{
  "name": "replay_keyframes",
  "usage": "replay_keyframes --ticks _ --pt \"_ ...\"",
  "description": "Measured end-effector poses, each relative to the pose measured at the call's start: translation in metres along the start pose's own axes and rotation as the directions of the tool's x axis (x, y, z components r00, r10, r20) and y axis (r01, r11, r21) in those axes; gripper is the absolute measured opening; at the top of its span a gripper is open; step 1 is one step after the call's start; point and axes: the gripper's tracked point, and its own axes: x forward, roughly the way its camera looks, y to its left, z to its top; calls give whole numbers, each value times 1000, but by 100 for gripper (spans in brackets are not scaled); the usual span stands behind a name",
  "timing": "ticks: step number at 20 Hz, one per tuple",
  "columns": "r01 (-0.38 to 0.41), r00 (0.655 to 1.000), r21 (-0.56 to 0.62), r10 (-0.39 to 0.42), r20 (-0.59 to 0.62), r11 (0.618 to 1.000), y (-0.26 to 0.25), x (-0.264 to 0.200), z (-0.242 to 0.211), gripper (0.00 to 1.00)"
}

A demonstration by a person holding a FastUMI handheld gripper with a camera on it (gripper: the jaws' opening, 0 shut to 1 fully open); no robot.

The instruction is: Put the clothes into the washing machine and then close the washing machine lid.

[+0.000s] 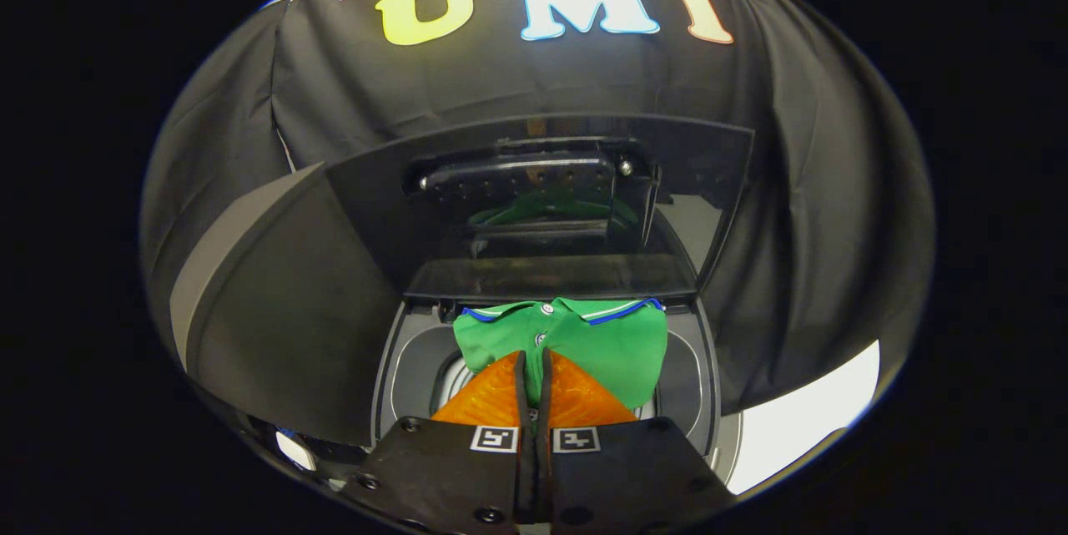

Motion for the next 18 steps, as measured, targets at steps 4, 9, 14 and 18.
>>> replay_keyframes --ticks 4,9,14,18 --pt "4 999 -7 -5 -41 1000 1 16 -19 1" --pt "5 997 -18 -7 -80 1000 2 32 -32 2" --pt "12 994 -26 -15 -104 1000 3 42 -40 1" --pt "32 992 -28 -35 -121 999 1 48 -45 2"
